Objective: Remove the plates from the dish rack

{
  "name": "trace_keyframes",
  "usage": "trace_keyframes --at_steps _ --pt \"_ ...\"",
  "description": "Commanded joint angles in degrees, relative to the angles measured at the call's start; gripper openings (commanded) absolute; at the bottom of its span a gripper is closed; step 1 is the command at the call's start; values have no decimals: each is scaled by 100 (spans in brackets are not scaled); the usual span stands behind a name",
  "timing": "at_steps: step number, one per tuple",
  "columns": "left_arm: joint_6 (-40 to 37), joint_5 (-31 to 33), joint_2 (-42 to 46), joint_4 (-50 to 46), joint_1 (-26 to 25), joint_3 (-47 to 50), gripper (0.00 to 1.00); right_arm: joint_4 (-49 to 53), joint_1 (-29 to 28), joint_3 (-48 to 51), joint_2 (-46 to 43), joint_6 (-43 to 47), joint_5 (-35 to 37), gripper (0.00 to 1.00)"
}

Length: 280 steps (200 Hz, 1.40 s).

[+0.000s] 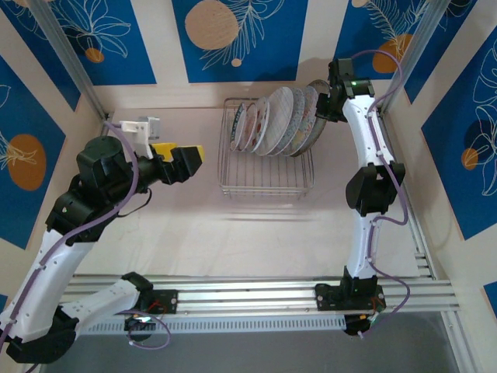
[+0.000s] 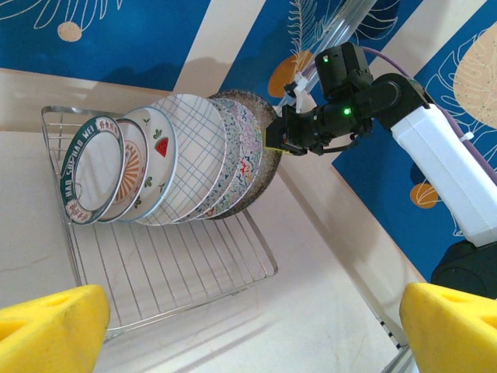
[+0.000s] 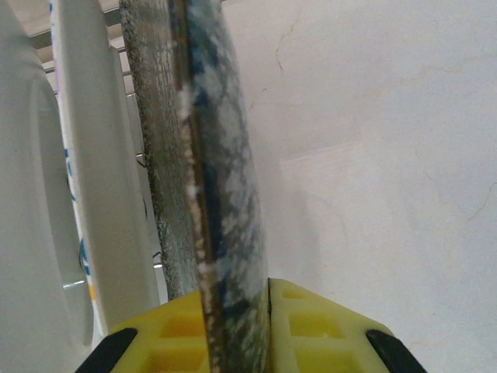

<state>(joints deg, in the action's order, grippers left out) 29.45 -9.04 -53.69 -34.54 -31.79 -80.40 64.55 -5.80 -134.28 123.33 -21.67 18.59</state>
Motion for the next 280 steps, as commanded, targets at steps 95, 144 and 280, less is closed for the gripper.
trace_keyframes --at_steps 95,144,280 --pt "82 -110 141 79 -61 77 97 106 -262 -399 -559 -346 856 0" --pt "129 -133 167 130 -55 189 97 281 -268 -563 -803 -364 1237 0" --pt "243 -281 74 444 -56 337 97 574 -202 -530 -1630 -395 1884 0"
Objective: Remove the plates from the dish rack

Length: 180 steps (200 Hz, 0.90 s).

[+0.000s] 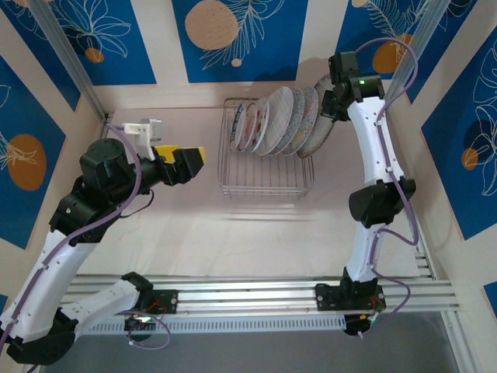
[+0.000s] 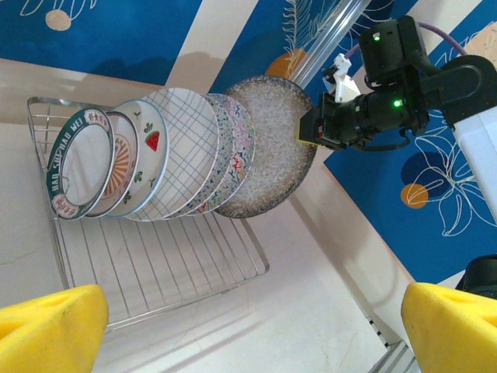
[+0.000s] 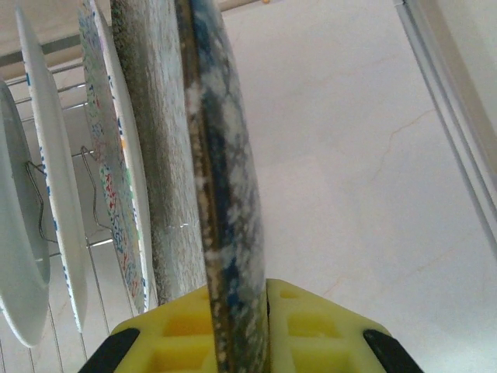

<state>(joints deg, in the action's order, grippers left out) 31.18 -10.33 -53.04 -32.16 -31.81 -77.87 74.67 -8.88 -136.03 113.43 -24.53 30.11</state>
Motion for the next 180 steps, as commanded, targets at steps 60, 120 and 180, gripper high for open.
trace_keyframes --at_steps 60,120,180 --pt "134 -274 -37 318 -57 125 97 -296 107 -249 -1102 -78 1062 0" --pt "273 -498 -189 537 -53 166 97 6 119 -293 -1584 -5 1413 0" --pt "735 -960 -535 823 -109 217 96 424 134 -382 -2195 -130 1608 0"
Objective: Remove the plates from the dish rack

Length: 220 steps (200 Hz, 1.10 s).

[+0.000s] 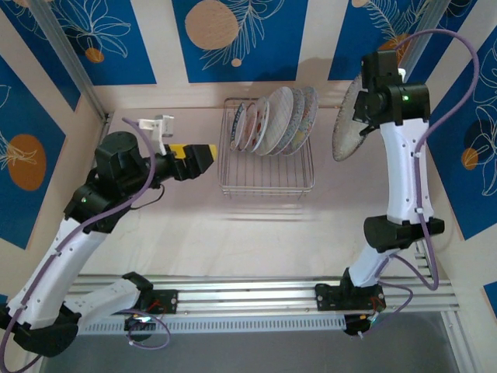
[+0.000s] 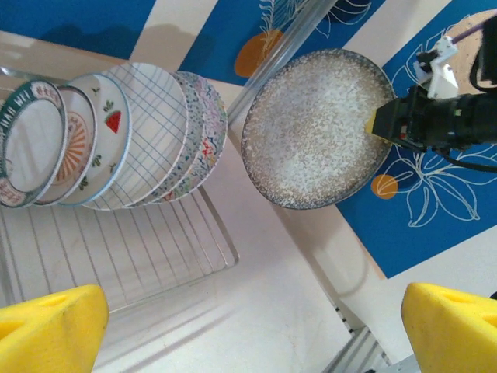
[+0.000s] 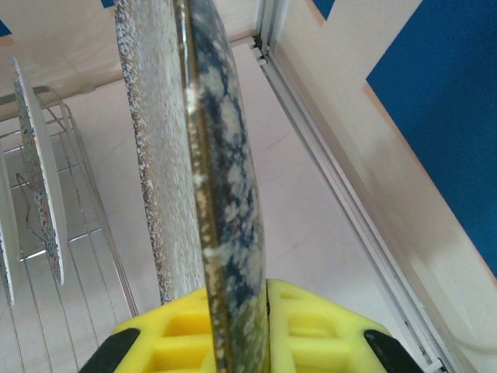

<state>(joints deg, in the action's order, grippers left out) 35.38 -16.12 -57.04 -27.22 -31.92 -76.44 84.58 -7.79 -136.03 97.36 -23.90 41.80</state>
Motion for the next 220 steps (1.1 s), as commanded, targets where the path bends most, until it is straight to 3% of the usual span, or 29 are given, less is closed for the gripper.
trace_keyframes --at_steps 1,77,147,220 --pt "331 -395 -142 339 -96 81 96 -557 28 -386 -597 -198 441 0" --pt "1135 -769 -871 949 -846 302 95 326 127 -616 -1292 -500 179 0" --pt "2119 -1075 -1726 2071 -1443 656 94 479 452 -82 -2202 -918 -1614 0" --pt "3419 -1306 -2496 4068 -1704 1073 89 144 612 478 -2646 -1246 -3625 0"
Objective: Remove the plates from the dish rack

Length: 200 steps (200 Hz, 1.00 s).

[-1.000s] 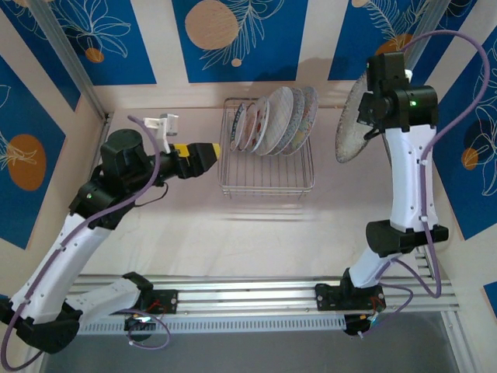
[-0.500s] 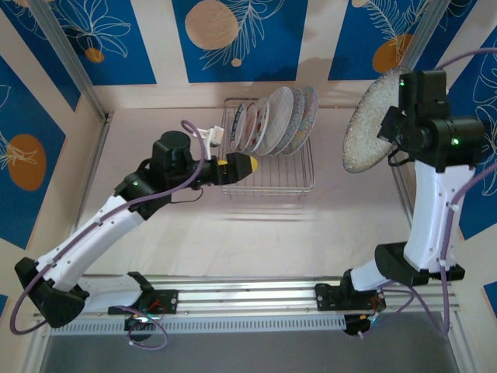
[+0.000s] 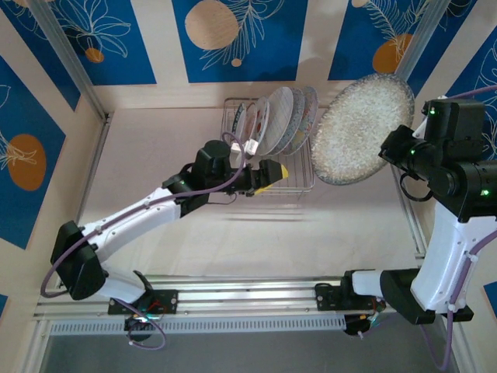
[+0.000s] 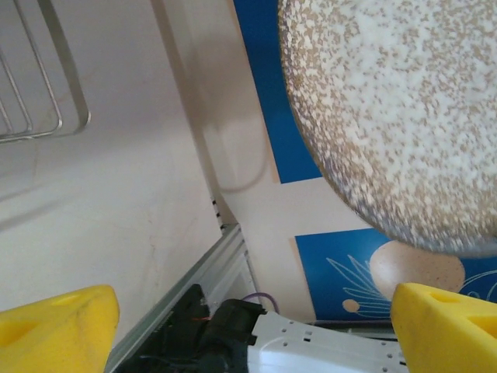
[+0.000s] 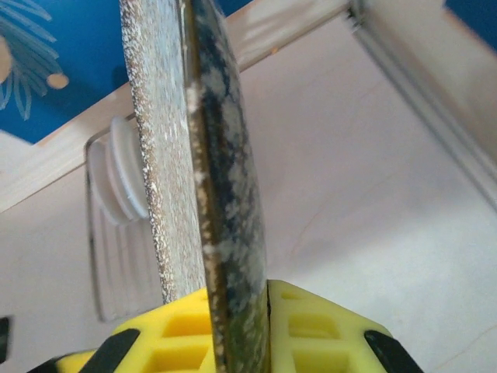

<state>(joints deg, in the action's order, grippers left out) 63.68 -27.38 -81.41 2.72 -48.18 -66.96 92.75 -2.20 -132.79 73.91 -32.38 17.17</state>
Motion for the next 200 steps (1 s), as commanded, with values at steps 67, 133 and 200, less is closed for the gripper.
trace_keyframes --at_steps 67,133,200 --pt "892 -164 73 1371 -8 401 87 -1595 224 1525 -842 -658 -2618 0" --pt "1142 -219 106 1407 186 569 84 -2218 447 2444 -1113 -910 -3370 0" --pt "1752 -195 -121 2464 201 719 64 -2753 798 3380 -1408 -1041 -4089 0"
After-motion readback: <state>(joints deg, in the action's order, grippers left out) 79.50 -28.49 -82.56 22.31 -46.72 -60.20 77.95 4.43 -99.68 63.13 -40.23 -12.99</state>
